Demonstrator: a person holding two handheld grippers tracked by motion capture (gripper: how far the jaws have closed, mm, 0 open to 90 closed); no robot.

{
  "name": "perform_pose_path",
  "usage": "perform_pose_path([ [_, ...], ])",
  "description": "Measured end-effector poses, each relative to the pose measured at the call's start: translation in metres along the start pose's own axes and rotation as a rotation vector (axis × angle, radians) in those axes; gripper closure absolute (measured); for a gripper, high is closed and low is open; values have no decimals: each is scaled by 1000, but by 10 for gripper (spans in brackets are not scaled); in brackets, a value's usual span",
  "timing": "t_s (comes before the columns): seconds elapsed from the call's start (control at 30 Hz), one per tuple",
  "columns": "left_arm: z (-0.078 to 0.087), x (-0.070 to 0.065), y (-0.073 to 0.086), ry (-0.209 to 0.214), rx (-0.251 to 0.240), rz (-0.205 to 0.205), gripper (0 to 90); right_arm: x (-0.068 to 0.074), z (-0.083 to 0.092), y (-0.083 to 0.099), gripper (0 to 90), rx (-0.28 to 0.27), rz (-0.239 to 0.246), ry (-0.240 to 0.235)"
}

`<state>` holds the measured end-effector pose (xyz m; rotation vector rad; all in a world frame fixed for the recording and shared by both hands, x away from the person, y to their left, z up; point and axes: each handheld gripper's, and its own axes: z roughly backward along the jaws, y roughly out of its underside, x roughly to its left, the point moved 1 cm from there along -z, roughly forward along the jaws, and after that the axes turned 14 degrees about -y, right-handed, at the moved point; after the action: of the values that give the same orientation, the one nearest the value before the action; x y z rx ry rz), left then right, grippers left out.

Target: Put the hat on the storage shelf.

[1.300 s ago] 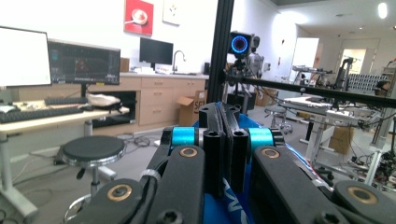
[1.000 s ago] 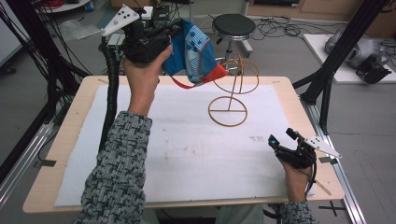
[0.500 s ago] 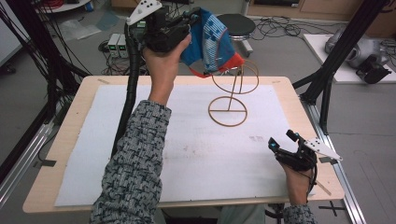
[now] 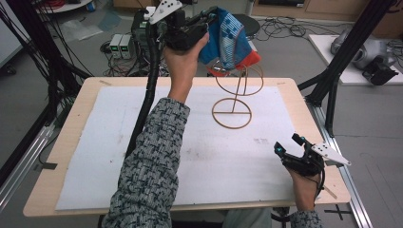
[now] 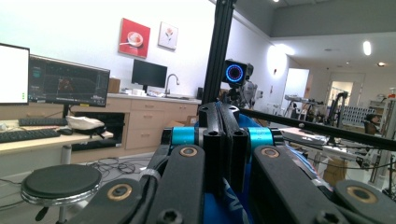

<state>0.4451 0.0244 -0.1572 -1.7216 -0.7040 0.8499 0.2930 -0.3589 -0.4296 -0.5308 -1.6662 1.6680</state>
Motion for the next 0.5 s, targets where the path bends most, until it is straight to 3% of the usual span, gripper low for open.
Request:
perform_pose_path([
  [0.5,-16,-9,16,21,18,15,884,-1,1,0,109,1,2,-2],
])
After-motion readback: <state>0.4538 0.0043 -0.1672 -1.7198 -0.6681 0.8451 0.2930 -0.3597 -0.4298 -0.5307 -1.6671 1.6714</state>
